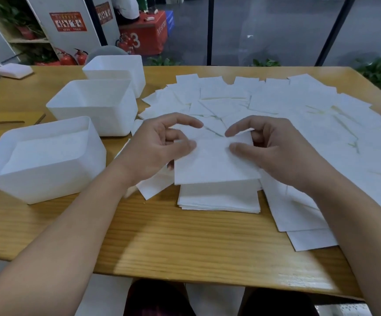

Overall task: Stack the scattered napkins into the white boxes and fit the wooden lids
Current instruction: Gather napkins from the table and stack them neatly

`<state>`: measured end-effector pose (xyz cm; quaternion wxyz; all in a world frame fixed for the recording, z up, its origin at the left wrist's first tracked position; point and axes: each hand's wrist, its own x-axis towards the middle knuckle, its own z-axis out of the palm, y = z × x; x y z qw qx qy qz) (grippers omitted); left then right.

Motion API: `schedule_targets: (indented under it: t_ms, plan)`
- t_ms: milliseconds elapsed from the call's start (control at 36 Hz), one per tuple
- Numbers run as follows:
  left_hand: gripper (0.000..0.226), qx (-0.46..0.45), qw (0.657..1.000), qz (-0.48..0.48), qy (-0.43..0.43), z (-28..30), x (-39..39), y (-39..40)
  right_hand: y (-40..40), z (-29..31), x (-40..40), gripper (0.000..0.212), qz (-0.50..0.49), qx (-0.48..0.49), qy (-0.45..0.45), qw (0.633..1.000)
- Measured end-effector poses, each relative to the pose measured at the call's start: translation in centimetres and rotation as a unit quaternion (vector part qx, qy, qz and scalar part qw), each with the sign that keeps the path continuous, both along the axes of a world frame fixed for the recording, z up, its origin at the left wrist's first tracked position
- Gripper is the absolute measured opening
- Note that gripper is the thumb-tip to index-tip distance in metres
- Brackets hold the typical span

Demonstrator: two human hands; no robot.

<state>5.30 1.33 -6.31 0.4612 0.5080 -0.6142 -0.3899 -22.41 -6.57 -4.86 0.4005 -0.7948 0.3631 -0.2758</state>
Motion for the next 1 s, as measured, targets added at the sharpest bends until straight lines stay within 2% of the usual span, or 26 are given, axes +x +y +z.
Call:
schedule_targets:
  t_ms: [56, 139, 278, 500, 611, 694, 778, 861, 1000]
  plan:
    - [0.042, 0.058, 0.996, -0.039, -0.046, 0.2, 0.1, 0.3, -0.3, 0.5, -0.8, 0.017, 0.049, 0.040, 0.069, 0.996]
    - [0.045, 0.080, 0.989, -0.055, -0.110, 0.1, -0.1, 0.5, -0.3, 0.7, -1.1, 0.024, 0.102, 0.073, 0.150, 0.981]
    - [0.040, 0.083, 0.982, -0.046, -0.163, -0.3, -0.5, 0.4, -0.4, 0.4, -0.7, 0.027, 0.100, 0.059, 0.173, 0.978]
    - [0.032, 0.035, 0.972, -0.014, -0.231, -0.7, -0.7, 0.4, -0.4, -0.1, -0.6, 0.028, 0.089, 0.022, 0.201, 0.975]
    - [0.017, -0.024, 0.960, 0.079, -0.267, -0.8, -0.1, 0.1, -0.6, -0.4, -0.7, 0.032, 0.066, -0.008, 0.194, 0.979]
    - [0.007, -0.062, 0.935, 0.170, -0.304, -1.1, 1.1, -0.5, -0.4, -0.5, -0.7, 0.039, 0.068, -0.023, 0.207, 0.976]
    - [0.013, -0.061, 0.909, 0.206, -0.356, -1.4, 2.1, -0.9, 0.0, -0.9, -0.3, 0.041, 0.090, -0.042, 0.235, 0.967]
    - [0.024, -0.059, 0.897, 0.229, -0.373, -1.7, 2.8, -1.2, 0.2, -1.1, 0.2, 0.038, 0.090, -0.050, 0.227, 0.968]
    - [0.032, -0.047, 0.904, 0.227, -0.359, -1.9, 2.4, -1.0, 0.5, -1.6, 0.6, 0.033, 0.088, -0.065, 0.211, 0.971]
